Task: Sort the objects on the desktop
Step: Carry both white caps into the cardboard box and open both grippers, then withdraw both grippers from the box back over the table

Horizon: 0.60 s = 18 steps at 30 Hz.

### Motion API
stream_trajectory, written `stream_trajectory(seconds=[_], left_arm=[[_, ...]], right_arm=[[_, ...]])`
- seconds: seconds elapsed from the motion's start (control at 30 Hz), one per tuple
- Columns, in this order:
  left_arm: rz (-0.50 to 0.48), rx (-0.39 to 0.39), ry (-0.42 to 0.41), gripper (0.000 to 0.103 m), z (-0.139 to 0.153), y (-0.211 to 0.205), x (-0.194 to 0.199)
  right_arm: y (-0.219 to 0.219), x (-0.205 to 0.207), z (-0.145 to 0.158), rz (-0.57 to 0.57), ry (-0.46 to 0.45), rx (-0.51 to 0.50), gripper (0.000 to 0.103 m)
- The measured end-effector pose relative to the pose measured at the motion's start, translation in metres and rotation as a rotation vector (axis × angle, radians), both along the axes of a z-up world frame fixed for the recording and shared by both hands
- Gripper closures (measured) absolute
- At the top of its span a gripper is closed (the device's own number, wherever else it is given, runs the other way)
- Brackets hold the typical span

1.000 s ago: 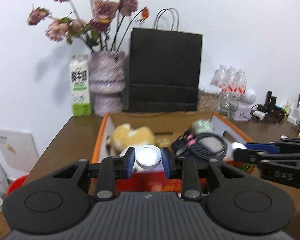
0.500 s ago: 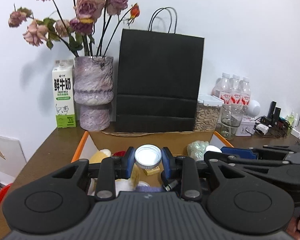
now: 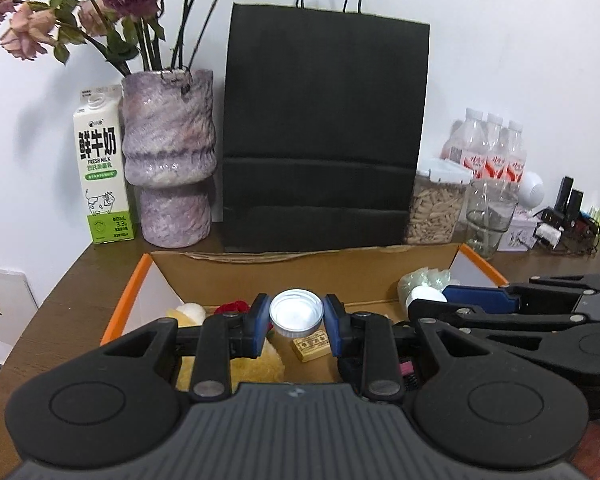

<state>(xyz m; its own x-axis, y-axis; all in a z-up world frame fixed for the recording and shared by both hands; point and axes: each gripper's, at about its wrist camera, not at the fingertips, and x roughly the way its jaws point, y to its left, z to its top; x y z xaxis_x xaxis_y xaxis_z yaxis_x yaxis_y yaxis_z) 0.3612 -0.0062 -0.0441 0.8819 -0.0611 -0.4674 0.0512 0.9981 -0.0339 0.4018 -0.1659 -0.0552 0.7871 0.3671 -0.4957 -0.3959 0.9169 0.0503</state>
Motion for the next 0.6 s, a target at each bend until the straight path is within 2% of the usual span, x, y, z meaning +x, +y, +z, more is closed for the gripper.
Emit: stream_trajectory(seconds=[0.17, 0.2, 0.23, 0.27, 0.3, 0.37, 0.4, 0.43, 0.47, 0.53, 0.6], left_arm=[[-0.003, 0.028, 0.004, 0.071, -0.004, -0.001, 0.003], [0.005, 0.043, -0.008, 0.067, -0.004, -0.002, 0.001], [0.015, 0.063, -0.022, 0.055, -0.003, -0.002, -0.001], [0.027, 0.076, -0.034, 0.046, -0.001, -0.003, -0.002], [0.037, 0.083, -0.051, 0.031, 0.000, -0.002, -0.005], [0.056, 0.099, -0.083, 0.024, 0.005, 0.000, -0.010], [0.068, 0.104, -0.093, 0.016, 0.007, 0.002, -0.013], [0.095, 0.110, -0.102, 0.003, 0.009, 0.004, -0.015], [0.127, 0.116, -0.111, 0.000, 0.011, 0.007, -0.016], [0.131, 0.106, -0.125, 0.000, 0.013, 0.013, -0.019], [0.115, 0.079, -0.114, 0.000, 0.014, 0.016, -0.020]], right_arm=[[0.000, 0.003, -0.005, 0.003, 0.007, -0.018, 0.077], [0.000, 0.003, -0.006, 0.000, 0.009, -0.020, 0.077], [-0.001, 0.003, -0.006, -0.004, 0.011, -0.021, 0.075], [-0.002, 0.003, -0.005, -0.005, 0.014, -0.020, 0.069], [-0.004, 0.001, -0.005, -0.002, 0.014, -0.014, 0.065], [-0.007, -0.004, -0.002, -0.003, -0.003, -0.010, 0.049], [-0.009, -0.006, 0.000, -0.015, -0.015, -0.012, 0.043], [-0.011, -0.006, 0.002, -0.029, -0.025, -0.015, 0.031], [-0.013, -0.007, 0.003, -0.048, -0.033, -0.016, 0.018], [-0.019, -0.006, 0.004, -0.082, -0.034, -0.004, 0.000], [-0.022, -0.005, 0.004, -0.068, -0.018, 0.023, 0.000]])
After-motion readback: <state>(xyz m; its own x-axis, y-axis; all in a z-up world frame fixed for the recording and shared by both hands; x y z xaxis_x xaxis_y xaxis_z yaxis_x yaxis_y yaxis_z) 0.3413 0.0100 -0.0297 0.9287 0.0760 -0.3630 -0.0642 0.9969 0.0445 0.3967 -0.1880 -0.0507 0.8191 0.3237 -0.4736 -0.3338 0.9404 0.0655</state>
